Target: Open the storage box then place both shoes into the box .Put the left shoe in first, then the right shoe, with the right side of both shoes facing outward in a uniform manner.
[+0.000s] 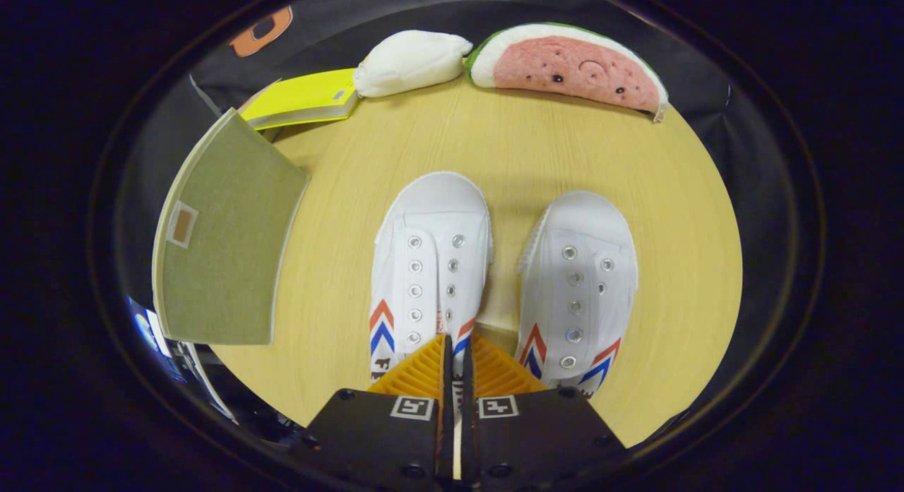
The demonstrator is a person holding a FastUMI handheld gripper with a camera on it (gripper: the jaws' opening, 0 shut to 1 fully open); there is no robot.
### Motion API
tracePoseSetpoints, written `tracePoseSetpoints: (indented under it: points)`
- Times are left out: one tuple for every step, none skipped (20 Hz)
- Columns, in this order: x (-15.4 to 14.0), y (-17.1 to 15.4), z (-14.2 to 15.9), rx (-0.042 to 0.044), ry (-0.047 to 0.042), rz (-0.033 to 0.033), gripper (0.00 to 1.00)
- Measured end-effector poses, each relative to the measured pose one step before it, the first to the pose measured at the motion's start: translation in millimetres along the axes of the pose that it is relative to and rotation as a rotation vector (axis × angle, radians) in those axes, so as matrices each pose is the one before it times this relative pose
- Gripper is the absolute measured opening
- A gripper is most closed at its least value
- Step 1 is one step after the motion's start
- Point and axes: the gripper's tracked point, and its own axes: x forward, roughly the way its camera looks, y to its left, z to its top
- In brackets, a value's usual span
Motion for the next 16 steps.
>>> tracePoseSetpoints:
  points:
    - [-1.53,2.01,-1.18,0.01710,-0.00883,0.01649,0.07]
    - [-0.46,-1.55,-0.32,0.00897,-0.01247,0.02119,0.06]
    - [-4.24,3.38,-1.76,0.02724,-0.00098,0.03489,0.06]
    - [-2.67,6.01,-1.53,0.04010,-0.00662,0.04773,0.06]
    - [-4.58,6.17,-3.34,0.02758,0.00004,0.03956,0.06]
    - [-8.88,7.79,0.05,0.02434,-0.01367,0.02130,0.05]
    - [-8.42,5.01,2.04,0.00635,-0.01895,0.00603,0.05]
    - [-8.84,3.56,0.83,-0.00648,-0.01617,0.00214,0.06]
    - [-9.39,4.07,0.81,-0.00112,-0.01766,0.00356,0.05]
    - [-9.53,5.83,0.48,0.00216,-0.01356,0.01151,0.05]
    - [-9.61,9.47,1.71,0.00252,-0.01686,0.02302,0.06]
    - [-10.24,8.70,2.07,-0.00174,-0.01706,0.01761,0.05]
    - [-9.53,8.95,3.00,0.00531,-0.01697,0.01409,0.05]
    - [-9.48,11.73,3.06,0.00708,-0.01947,0.01958,0.05]
    - [-7.78,12.29,3.69,0.00168,-0.01798,0.01862,0.05]
    - [-7.23,6.40,2.51,0.00377,-0.01494,0.00928,0.05]
